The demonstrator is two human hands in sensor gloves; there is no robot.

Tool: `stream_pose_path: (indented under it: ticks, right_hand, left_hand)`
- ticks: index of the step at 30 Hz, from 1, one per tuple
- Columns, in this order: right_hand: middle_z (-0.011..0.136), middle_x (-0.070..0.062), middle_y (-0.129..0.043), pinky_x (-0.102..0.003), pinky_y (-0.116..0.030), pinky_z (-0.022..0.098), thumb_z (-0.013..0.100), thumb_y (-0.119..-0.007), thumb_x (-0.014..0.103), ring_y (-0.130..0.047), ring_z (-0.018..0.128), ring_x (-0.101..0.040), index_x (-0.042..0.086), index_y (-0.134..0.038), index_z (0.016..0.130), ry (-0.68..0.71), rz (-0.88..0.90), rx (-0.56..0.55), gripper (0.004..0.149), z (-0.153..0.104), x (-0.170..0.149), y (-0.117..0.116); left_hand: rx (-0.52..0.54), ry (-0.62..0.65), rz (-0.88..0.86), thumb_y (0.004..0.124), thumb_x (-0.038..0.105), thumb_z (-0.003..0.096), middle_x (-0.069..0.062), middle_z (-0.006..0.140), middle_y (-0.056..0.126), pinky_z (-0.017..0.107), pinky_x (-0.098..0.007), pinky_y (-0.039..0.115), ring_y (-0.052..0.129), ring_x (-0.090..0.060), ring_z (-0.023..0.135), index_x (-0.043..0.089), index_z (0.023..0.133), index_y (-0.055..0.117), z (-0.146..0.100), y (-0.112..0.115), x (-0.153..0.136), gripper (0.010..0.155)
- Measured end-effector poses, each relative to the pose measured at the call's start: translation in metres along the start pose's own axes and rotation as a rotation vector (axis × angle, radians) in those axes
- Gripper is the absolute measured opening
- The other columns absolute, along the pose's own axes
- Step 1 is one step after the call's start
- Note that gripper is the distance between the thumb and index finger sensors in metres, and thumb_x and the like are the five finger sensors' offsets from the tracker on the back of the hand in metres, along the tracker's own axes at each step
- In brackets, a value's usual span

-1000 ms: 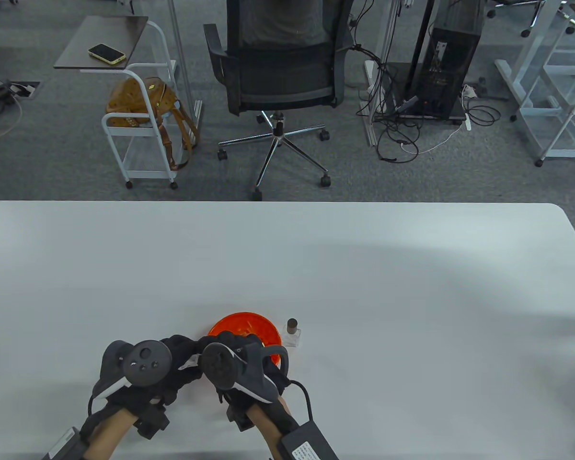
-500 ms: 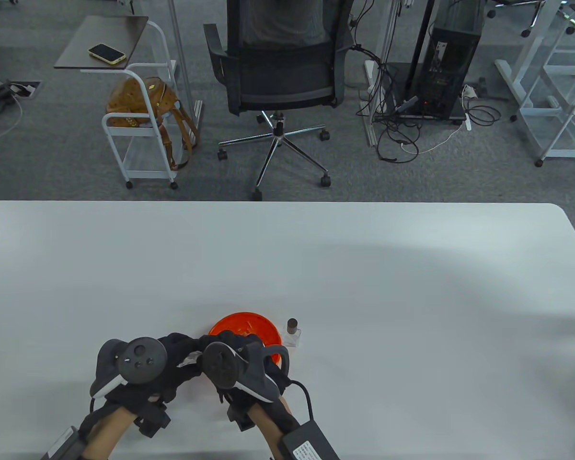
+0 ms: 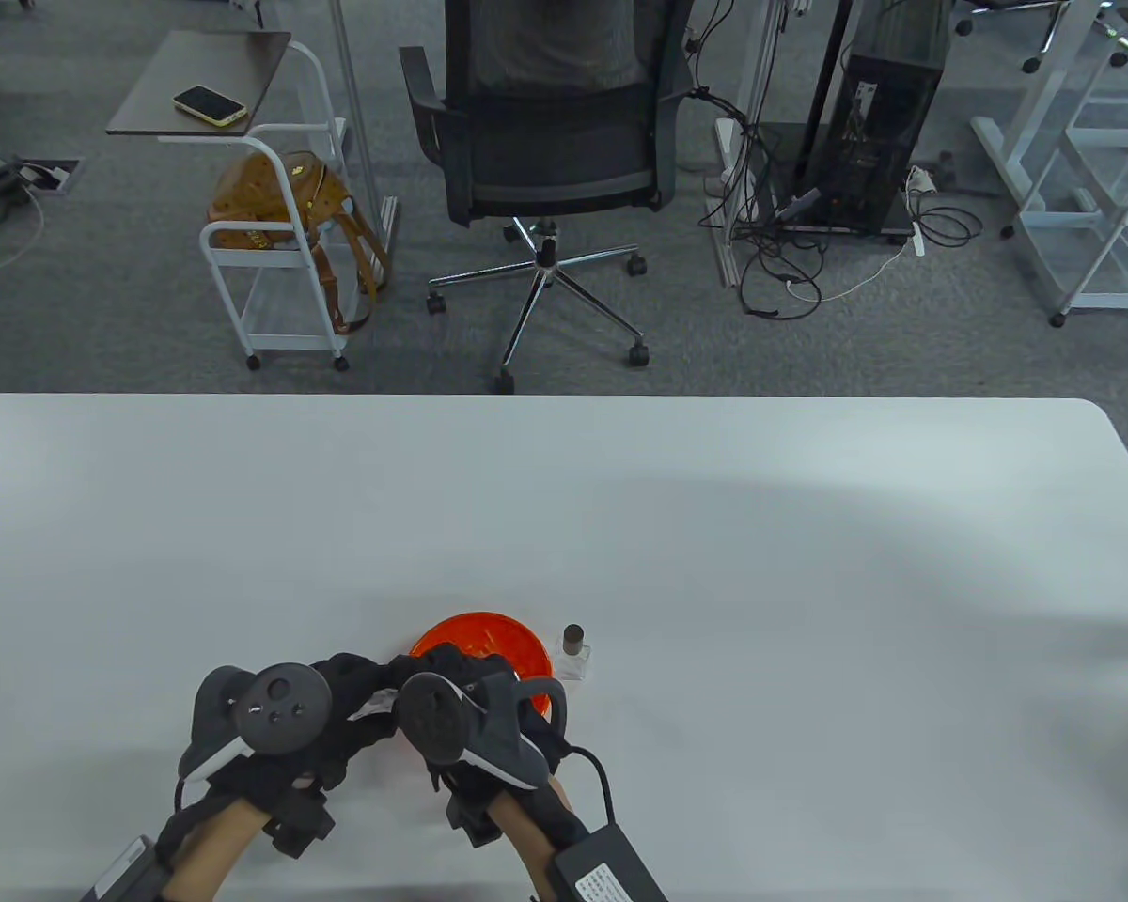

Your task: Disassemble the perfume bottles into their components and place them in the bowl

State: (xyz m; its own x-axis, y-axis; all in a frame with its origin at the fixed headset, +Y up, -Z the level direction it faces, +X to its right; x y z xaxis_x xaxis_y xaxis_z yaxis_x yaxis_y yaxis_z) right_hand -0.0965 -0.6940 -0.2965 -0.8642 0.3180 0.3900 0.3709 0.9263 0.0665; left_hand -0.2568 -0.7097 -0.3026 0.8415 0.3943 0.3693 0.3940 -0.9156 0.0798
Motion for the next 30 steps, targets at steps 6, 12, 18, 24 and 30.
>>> stream_pose_path:
  ticks: [6, 12, 18, 24, 30]
  right_hand:
    - [0.066, 0.008, -0.098, -0.046, -0.085, 0.053, 0.035, -0.084, 0.045, -0.103, 0.038, -0.004, 0.036, -0.083, 0.077, 0.010, -0.031, -0.016, 0.044, -0.0005, 0.0001, 0.0005]
    - [0.062, 0.009, -0.101, -0.046, -0.086, 0.052, 0.035, -0.080, 0.049, -0.105, 0.035, -0.004, 0.035, -0.087, 0.075, 0.003, -0.040, -0.038, 0.043, -0.0003, 0.0001, 0.0021]
    - [0.080, 0.006, -0.090, -0.047, -0.083, 0.055, 0.035, -0.086, 0.040, -0.102, 0.044, -0.004, 0.033, -0.078, 0.082, 0.003, -0.011, -0.006, 0.048, 0.0003, 0.0009, 0.0015]
    - [0.067, 0.008, -0.098, -0.046, -0.085, 0.052, 0.035, -0.084, 0.044, -0.104, 0.037, -0.004, 0.035, -0.083, 0.077, 0.009, -0.034, -0.014, 0.044, 0.0002, -0.0003, 0.0017]
    - [0.063, 0.008, -0.100, -0.046, -0.086, 0.052, 0.034, -0.080, 0.050, -0.105, 0.035, -0.004, 0.035, -0.086, 0.076, 0.007, -0.053, -0.034, 0.045, -0.0007, 0.0004, 0.0028]
  left_hand:
    - [-0.014, 0.005, 0.015, 0.093, 0.041, 0.0382, -0.012, 0.084, 0.100, 0.057, -0.058, 0.078, 0.108, -0.027, 0.061, 0.020, 0.087, 0.094, -0.0011, 0.0019, 0.0021, 0.054]
    - [-0.028, 0.002, -0.003, 0.093, 0.041, 0.0380, -0.012, 0.084, 0.100, 0.057, -0.058, 0.078, 0.108, -0.028, 0.061, 0.021, 0.087, 0.094, -0.0008, 0.0030, -0.0010, 0.054]
    - [-0.008, -0.004, -0.008, 0.092, 0.041, 0.0387, -0.012, 0.083, 0.100, 0.057, -0.058, 0.078, 0.108, -0.028, 0.061, 0.020, 0.088, 0.094, -0.0009, 0.0011, -0.0008, 0.054]
    - [-0.019, 0.004, -0.007, 0.092, 0.041, 0.0387, -0.012, 0.084, 0.100, 0.057, -0.058, 0.078, 0.108, -0.028, 0.061, 0.020, 0.088, 0.093, -0.0006, 0.0045, 0.0012, 0.054]
    - [-0.023, -0.005, -0.018, 0.093, 0.041, 0.0386, -0.012, 0.084, 0.100, 0.058, -0.058, 0.077, 0.107, -0.028, 0.062, 0.020, 0.088, 0.094, -0.0007, 0.0036, -0.0016, 0.054]
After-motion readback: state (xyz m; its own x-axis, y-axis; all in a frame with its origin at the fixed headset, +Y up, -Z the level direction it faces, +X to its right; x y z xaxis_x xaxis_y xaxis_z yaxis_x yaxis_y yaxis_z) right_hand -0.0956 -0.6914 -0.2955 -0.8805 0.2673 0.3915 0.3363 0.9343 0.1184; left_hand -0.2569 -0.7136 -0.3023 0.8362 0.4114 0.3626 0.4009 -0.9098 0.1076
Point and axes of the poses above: the tracker on the back of each hand, its own x axis roughly to the thumb side, its own z axis roughly from the wrist to the fingertips, y = z × x, the point moved 2 cm from there along z, roughly from the wrist to the fingertips
